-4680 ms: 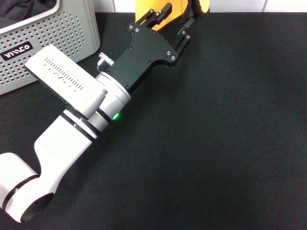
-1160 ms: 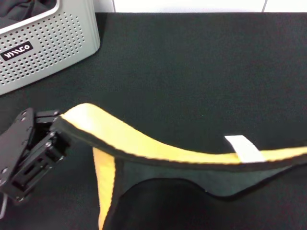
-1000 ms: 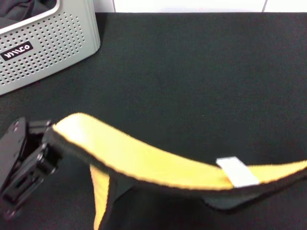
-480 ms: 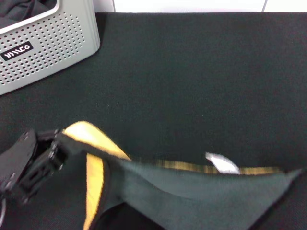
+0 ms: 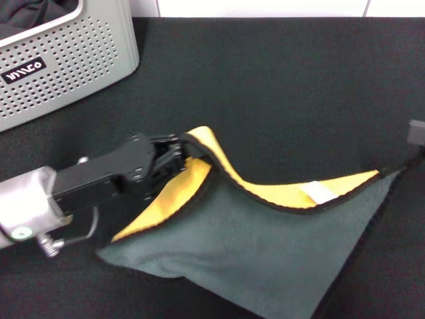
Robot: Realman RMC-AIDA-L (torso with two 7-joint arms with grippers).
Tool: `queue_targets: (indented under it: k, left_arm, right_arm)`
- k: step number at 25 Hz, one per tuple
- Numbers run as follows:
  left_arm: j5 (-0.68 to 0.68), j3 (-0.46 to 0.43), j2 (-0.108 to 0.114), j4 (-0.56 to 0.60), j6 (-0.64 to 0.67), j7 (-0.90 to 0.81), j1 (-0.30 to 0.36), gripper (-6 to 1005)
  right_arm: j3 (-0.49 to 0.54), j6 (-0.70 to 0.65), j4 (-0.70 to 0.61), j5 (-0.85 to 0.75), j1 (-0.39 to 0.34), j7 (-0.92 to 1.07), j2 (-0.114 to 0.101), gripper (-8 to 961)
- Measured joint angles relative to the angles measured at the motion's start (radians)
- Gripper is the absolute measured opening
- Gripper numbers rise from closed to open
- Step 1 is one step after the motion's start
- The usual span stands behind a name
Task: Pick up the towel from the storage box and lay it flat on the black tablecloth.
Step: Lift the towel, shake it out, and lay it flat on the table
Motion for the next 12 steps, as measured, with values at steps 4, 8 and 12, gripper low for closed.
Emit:
queue_targets:
  k: [4, 8, 12]
  left_arm:
    - [0.026, 0.002, -0.009, -0.011, -0.099, 0.026, -0.057, 31]
    - [0.028, 0.003, -0.009, -0.022, -0.188, 0.068, -0.084, 31]
    - [0.026, 0.001, -0.01, -0.022, -0.269, 0.095, -0.096, 31]
  right_arm:
    - [0.001, -0.051, 0.142, -0.028, 0.101, -0.044, -0.015, 7]
    - [0.005, -0.098, 0.308, -0.056, 0.212, -0.112, -0.026, 7]
    - [0.006, -0.176, 0.385, -0.091, 0.288, -0.156, -0.029, 7]
